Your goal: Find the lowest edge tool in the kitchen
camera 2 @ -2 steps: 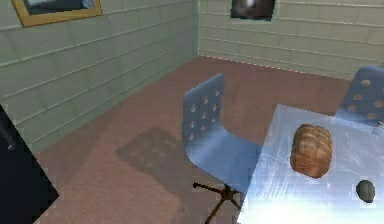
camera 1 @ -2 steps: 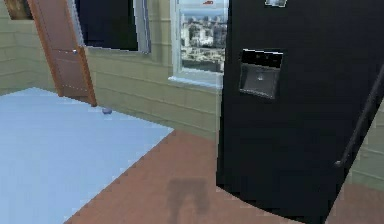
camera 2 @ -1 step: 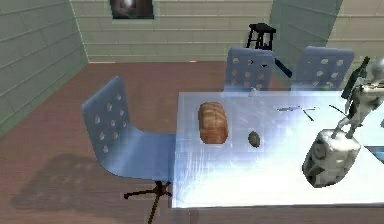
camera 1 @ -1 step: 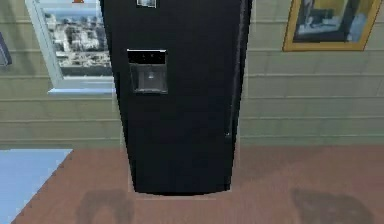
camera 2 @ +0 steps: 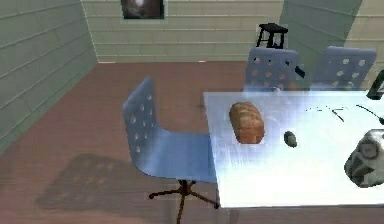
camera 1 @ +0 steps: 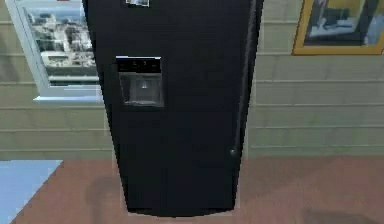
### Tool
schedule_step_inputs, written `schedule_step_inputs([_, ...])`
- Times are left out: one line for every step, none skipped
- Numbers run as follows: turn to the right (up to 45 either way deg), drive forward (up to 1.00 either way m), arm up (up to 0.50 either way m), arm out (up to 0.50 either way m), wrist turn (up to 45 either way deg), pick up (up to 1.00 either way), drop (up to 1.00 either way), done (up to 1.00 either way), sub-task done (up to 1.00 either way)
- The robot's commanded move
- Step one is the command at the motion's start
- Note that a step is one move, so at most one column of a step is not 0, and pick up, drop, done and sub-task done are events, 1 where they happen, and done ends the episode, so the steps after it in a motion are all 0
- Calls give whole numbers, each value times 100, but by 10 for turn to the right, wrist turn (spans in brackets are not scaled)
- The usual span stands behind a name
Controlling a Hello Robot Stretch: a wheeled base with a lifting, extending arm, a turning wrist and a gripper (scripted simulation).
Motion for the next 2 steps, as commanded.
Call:
schedule_step_inputs([360,0,0,0,0,0,0,0,0])
schedule_step_inputs([0,95,0,0,0,0,0,0,0])
